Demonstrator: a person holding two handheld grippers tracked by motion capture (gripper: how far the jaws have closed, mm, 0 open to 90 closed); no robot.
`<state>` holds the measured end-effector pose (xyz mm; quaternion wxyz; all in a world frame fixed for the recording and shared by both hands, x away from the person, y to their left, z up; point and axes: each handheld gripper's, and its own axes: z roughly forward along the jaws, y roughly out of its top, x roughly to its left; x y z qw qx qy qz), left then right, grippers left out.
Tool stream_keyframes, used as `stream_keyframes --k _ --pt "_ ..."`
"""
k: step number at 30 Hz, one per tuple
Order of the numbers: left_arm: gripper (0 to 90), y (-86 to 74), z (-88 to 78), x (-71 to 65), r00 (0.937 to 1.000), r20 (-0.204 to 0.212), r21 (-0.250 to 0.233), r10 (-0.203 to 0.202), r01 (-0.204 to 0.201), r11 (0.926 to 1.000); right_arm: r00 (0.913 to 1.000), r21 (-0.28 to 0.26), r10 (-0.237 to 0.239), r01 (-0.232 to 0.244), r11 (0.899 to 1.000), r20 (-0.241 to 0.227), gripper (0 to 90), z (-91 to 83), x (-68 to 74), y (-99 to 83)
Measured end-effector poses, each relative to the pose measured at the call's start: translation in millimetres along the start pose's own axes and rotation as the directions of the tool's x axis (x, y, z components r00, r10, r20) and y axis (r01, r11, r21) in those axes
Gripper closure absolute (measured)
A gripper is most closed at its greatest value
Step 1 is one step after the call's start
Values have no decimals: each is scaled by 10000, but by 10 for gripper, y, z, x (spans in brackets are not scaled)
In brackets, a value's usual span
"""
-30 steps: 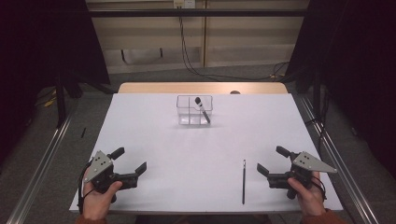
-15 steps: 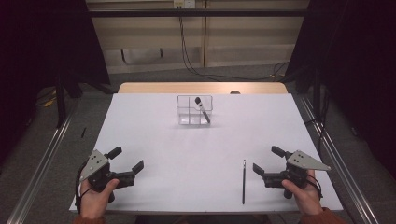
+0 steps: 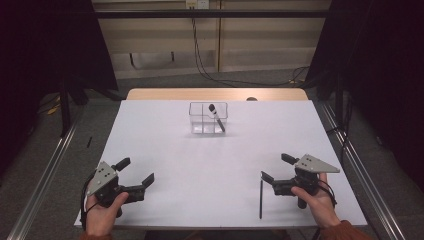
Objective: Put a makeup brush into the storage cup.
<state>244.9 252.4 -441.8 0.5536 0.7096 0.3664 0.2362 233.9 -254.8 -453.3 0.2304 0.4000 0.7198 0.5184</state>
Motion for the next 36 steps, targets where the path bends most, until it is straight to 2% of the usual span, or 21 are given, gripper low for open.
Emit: stream_keyframes --k 5,8,10,12,17,22,27,30,32,33,34,36 --pt "22 -22 26 1 10000 70 177 64 -65 9998 9998 587 5 -16 9983 196 34 100 7 60" --pt "22 -11 27 -7 9999 120 163 90 -92 9998 10000 966 -4 9 9953 -46 41 161 4 90" --pt "22 -7 30 -11 9998 172 147 132 -134 9998 9999 1285 113 -113 9916 8 41 213 1 97" --pt "22 -5 31 -16 9997 148 161 196 -198 9997 10000 1547 28 -34 9880 40 42 243 0 98" --pt "23 -1 29 4 9997 187 115 149 -152 9998 9998 1864 -219 220 9822 -26 43 280 23 128" --pt "23 1 23 7 9997 153 99 170 -172 9998 9998 2299 -196 202 9730 -49 55 315 40 187" --pt "23 -4 29 8 9996 156 164 250 -252 9995 9992 3233 -389 349 9456 59 59 357 38 212" --pt "23 3 39 14 9994 124 150 309 -311 9994 9988 3785 -475 491 9243 -135 76 381 39 221" --pt "23 -1 40 17 9994 137 213 304 -307 9993 9985 4016 -467 539 9142 -276 80 388 39 239" --pt "23 -2 40 18 9995 157 208 257 -261 9994 9984 4216 -474 560 9051 -310 81 393 44 254" --pt "23 -4 39 19 9996 157 225 213 -217 9995 9984 4302 -465 561 9010 -328 86 395 44 261" --pt "23 -5 40 18 9996 108 235 260 -263 9994 9979 4639 -530 645 8835 -377 94 406 52 285"
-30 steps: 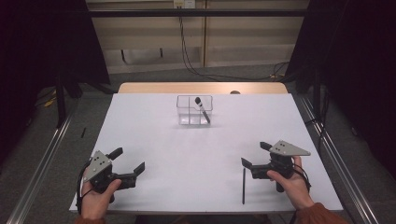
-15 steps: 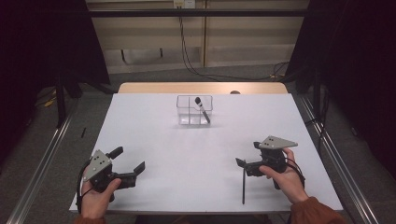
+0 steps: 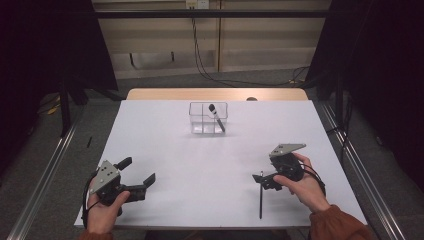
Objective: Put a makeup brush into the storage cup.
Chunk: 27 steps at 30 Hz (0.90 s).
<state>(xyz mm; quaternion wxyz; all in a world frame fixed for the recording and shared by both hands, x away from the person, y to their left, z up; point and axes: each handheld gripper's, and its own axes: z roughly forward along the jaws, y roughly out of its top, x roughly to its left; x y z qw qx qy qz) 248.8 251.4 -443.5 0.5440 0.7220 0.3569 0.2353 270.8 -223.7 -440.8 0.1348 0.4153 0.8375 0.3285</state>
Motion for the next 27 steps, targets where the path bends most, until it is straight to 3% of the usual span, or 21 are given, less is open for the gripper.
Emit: stream_keyframes --k 3,6,11,15,17,19,27 --pt "23 -2 2 -1 10000 42 16 -10 10 10000 9998 747 128 -118 9971 -119 103 30 13 23" --pt "23 -2 8 5 10000 86 29 2 -3 10000 9995 1544 233 -200 9878 -192 135 75 21 37" --pt "23 0 21 5 9999 162 28 35 -36 10000 9988 2287 480 -444 9725 -101 157 116 11 74" --pt "23 -1 23 3 9999 145 28 12 -12 10000 9992 2929 393 -384 9554 28 149 128 -2 129" --pt "23 1 20 6 9999 127 27 45 -45 10000 9989 3170 412 -327 9479 -202 128 140 -5 150" --pt "23 2 19 6 9999 157 1 13 -13 10000 9983 3535 556 -451 9343 -196 133 171 0 176" --pt "24 -2 20 9 9999 132 -3 -13 13 10000 9986 4432 506 -395 8956 -133 104 271 52 226"
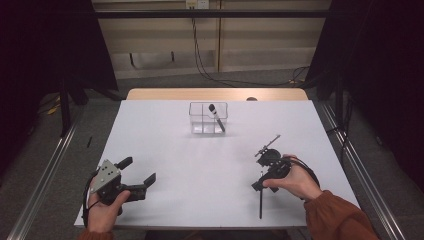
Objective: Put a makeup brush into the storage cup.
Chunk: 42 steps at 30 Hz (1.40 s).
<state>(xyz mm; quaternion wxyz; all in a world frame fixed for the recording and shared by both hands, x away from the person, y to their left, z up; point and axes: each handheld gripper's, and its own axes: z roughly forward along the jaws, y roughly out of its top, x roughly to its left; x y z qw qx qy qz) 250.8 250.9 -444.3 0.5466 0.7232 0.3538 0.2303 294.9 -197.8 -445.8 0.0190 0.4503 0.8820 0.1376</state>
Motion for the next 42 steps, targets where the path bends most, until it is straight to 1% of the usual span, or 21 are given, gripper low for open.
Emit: stream_keyframes --k 2,3,5,6,7,10,11,14,17,18,19,20,23,25,26,30,32,33,35,38,42 --pt "24 0 0 -1 10000 3 28 34 -34 10000 9998 160 156 -155 9998 -121 96 18 5 11" --pt "24 -1 1 -2 10000 5 28 19 -19 10000 9998 230 98 -95 9997 -147 97 26 1 10" --pt "24 -3 2 -1 10000 -6 43 22 -22 10000 9996 271 279 -277 9992 -67 122 31 5 16" --pt "24 -3 2 0 10000 -5 42 14 -14 10000 9994 360 306 -301 9989 -134 132 34 7 18" --pt "24 -3 1 -1 10000 -5 46 19 -19 10000 9995 370 301 -297 9989 -122 143 37 8 20" --pt "25 -2 0 -1 10000 11 29 17 -17 10000 9994 664 355 -350 9972 -61 186 52 27 30" --pt "24 -2 1 -1 10000 23 32 15 -15 10000 9996 656 271 -269 9975 -30 192 59 32 30" --pt "26 4 -6 -8 9999 39 32 109 -109 9999 10000 879 31 -36 9961 59 185 96 53 33" --pt "26 -1 -1 -6 10000 46 48 82 -82 10000 9997 1085 -64 37 9941 250 211 103 75 54" --pt "26 -1 -1 -5 10000 44 53 85 -85 9999 9989 1169 -249 201 9929 396 240 108 80 62" --pt "26 -1 -3 -5 10000 46 28 73 -73 10000 9982 1282 -340 276 9914 484 249 107 88 69" --pt "26 0 -6 -5 10000 37 29 86 -86 10000 9981 1380 -168 85 9904 587 253 111 97 86" --pt "26 1 -10 -5 10000 35 26 91 -91 10000 9977 1657 -221 112 9861 642 264 119 102 120" --pt "27 1 -11 -6 9999 31 26 102 -102 9999 9978 1832 -95 -27 9831 657 279 119 110 141" --pt "27 1 -10 -6 9999 32 33 114 -114 9999 9977 1878 -205 82 9822 641 289 119 108 145" --pt "26 -1 -8 -20 9995 17 83 319 -320 9995 9977 2036 -221 86 9790 643 355 110 126 162" --pt "25 3 -8 -25 9995 111 80 308 -308 9995 9976 2088 -271 134 9779 630 400 103 129 166" --pt "26 4 -9 -26 9994 85 79 331 -332 9994 9976 2118 -293 152 9772 634 424 98 131 166" --pt "26 3 -10 -22 9997 63 46 222 -222 9997 9977 2146 -259 118 9766 629 447 93 131 166" --pt "26 2 -17 -11 9998 12 43 215 -215 9998 9977 2234 -312 171 9746 595 489 86 124 174" --pt "26 0 -16 -8 9997 41 66 239 -239 9997 9984 2216 -155 31 9751 543 596 76 77 177"
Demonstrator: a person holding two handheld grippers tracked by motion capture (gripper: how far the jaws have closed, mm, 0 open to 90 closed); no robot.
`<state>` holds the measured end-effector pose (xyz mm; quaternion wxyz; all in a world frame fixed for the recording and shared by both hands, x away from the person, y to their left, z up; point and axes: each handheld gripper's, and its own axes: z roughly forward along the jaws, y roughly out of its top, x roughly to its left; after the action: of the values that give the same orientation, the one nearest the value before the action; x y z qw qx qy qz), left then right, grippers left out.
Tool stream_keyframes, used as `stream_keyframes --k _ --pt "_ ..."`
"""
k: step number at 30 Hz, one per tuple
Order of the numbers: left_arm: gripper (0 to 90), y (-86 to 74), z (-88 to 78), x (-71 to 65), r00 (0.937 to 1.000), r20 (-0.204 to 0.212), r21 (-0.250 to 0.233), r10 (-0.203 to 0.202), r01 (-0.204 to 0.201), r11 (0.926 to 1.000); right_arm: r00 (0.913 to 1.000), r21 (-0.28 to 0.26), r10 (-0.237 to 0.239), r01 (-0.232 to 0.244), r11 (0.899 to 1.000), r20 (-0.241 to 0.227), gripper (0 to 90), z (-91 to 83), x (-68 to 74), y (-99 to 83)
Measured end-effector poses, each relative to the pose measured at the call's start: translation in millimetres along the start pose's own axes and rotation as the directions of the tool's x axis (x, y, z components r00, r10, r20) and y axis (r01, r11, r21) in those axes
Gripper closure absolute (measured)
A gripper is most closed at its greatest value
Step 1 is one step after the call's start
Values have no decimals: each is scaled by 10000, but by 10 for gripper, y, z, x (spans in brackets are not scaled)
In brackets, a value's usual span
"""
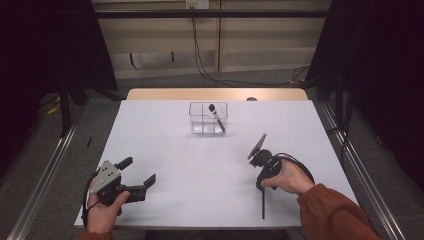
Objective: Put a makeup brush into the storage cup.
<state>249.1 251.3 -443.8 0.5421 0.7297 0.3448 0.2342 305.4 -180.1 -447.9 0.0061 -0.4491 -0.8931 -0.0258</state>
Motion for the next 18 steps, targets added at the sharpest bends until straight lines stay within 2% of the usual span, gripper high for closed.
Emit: stream_keyframes --k 2,3,9,14,18 --pt "25 1 -1 -3 10000 -19 12 0 0 10000 9998 26 212 -211 9998 -47 662 -10 -33 0" --pt "25 3 -3 -8 10000 -6 -13 1 -1 10000 9999 10 146 -146 9999 -46 678 -13 -51 -3" --pt "25 2 -1 -12 10000 3 23 19 -19 10000 10000 6 33 -33 10000 24 700 -13 -53 -3" --pt "25 2 -8 -4 10000 -28 -41 -26 26 10000 9998 191 168 -166 9997 -86 775 -14 -94 20" --pt "25 2 -6 -9 10000 12 -21 -8 8 10000 9998 86 159 -158 9998 -151 806 -14 -117 7"
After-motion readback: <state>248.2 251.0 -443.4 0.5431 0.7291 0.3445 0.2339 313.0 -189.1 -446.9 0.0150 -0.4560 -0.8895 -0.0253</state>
